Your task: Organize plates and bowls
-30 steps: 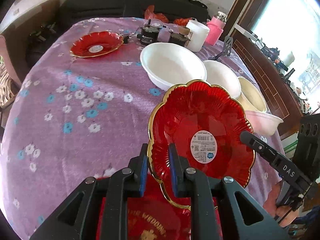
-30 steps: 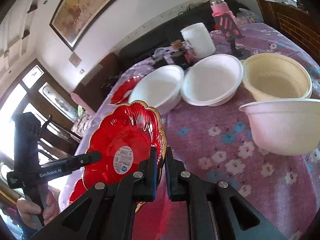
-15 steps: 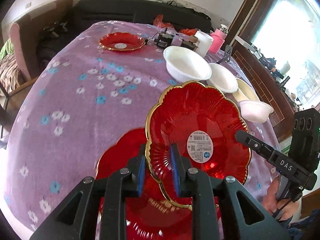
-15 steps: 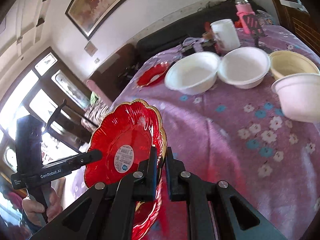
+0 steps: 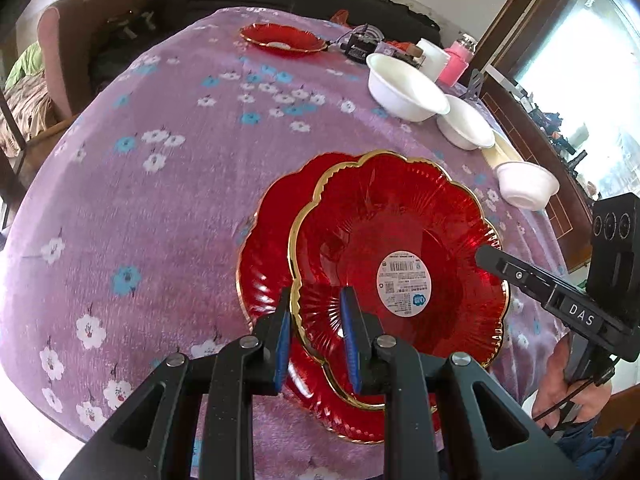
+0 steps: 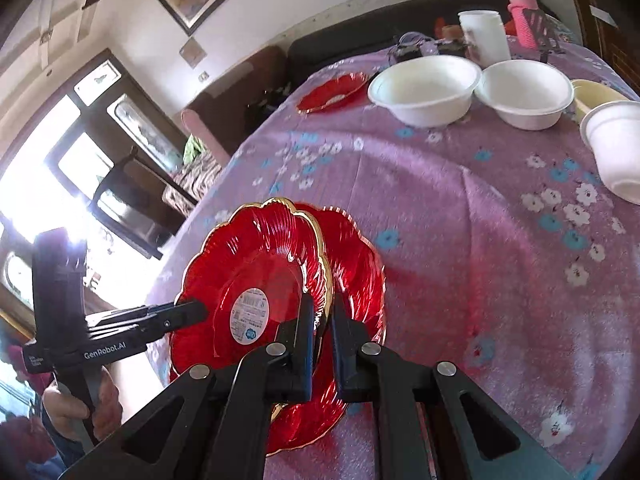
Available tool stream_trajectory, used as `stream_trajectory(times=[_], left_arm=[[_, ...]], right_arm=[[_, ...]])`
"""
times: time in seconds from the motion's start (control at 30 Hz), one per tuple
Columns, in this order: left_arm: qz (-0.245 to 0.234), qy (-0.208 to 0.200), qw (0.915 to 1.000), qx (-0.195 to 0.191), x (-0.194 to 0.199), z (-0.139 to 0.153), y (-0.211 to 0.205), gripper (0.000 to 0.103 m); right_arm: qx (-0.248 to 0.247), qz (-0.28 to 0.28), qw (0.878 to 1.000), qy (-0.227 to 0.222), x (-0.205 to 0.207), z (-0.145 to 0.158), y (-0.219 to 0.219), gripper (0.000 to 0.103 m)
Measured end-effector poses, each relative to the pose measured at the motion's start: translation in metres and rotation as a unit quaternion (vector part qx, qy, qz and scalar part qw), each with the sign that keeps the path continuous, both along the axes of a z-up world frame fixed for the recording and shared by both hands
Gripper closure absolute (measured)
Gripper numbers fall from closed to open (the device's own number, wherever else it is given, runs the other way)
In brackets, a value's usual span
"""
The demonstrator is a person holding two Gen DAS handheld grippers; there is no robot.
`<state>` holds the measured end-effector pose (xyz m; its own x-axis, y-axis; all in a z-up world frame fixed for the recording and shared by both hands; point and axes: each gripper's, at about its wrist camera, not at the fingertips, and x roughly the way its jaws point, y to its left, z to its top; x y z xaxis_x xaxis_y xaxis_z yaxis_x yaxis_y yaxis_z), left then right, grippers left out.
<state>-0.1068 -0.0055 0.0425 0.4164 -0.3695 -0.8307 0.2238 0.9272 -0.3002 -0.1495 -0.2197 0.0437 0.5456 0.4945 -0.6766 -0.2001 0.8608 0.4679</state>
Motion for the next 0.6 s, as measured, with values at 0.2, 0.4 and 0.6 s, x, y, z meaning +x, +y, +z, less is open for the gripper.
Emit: stream_trajectory(times=[0.2,0.4,0.6], left_arm=[[-0.005,-0.006,0.9999,0.012,0.001,-0.004,-0.003,0.082],[-0.016,-0.018,0.9992,0.033,0.002,-0.006,-0.007,0.082],[-0.022,-0.022,0.9981,0.053,0.005,-0.007,-0.012,0.082]], right_arm=[[-0.02,-0.002,1.0,0.012,0.008,-0.009,0.004,0.094],[-0.037,-0.008,0.999,0.014,0.009,-0.01,0.008,0.094],[-0.054,-0.012,0.998,0.009,0.007,-0.007,0.011,0.093]])
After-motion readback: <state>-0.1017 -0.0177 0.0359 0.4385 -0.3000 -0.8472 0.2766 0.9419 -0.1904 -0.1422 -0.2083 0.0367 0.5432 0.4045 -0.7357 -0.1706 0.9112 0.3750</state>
